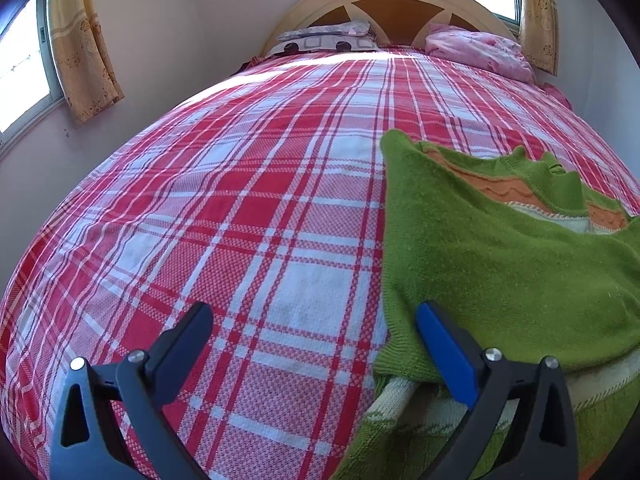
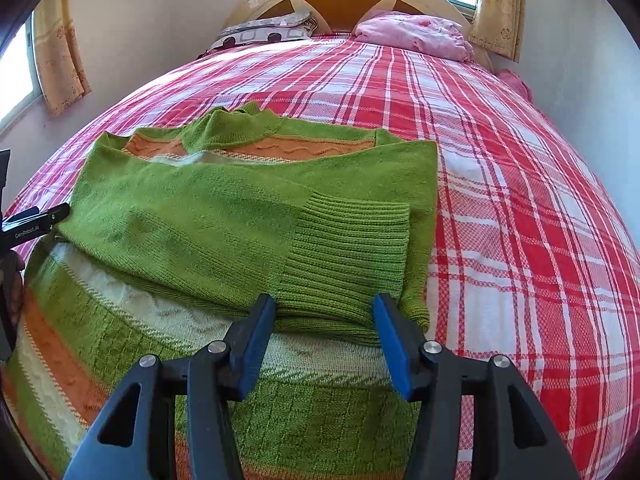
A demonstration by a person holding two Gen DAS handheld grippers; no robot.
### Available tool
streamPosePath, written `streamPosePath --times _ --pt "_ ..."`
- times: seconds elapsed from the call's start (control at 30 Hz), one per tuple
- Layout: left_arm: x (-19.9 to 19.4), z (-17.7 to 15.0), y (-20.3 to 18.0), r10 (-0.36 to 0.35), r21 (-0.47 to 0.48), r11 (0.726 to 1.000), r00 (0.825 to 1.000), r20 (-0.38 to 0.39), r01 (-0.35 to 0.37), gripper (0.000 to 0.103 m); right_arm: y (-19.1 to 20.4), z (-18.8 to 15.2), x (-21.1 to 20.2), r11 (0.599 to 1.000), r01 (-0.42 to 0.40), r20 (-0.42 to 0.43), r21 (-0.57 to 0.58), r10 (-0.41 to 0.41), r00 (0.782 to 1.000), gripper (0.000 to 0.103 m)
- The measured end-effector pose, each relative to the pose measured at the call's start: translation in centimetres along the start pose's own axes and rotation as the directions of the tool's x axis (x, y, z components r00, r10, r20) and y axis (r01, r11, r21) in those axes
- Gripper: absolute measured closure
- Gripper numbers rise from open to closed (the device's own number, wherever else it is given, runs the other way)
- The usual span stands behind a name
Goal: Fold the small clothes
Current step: 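Open the right gripper and hold both grippers above the folded sleeves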
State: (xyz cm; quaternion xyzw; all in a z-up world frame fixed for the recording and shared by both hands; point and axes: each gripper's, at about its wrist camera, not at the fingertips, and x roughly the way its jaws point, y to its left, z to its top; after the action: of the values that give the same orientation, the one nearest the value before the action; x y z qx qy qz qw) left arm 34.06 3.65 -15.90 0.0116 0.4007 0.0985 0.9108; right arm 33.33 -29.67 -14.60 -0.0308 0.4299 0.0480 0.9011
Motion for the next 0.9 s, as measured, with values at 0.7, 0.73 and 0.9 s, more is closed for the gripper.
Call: streamPosePath --times 0.7,0.73,0.9 --pt "-1.6 0.1 -0.5 -0.039 0.04 0.998 0.999 0.021 0.038 0.0 0.7 0.8 -0.8 1.0 0.013 0.014 -0.026 -0.012 1.0 0.042" --pt "-1.8 0.0 -0.5 -0.04 0.042 0.998 0.999 0.02 0.039 0.0 0.8 0.8 -1.0 1.0 0.012 0.019 -0.023 -0.011 1.0 0.041" --pt "-3.5 -0.1 -0.1 -0.068 0.03 0.997 0.997 0.041 0.067 0.0 1.4 0.7 -3.3 1.0 -0.002 0.068 -0.03 0.004 0.998 0.035"
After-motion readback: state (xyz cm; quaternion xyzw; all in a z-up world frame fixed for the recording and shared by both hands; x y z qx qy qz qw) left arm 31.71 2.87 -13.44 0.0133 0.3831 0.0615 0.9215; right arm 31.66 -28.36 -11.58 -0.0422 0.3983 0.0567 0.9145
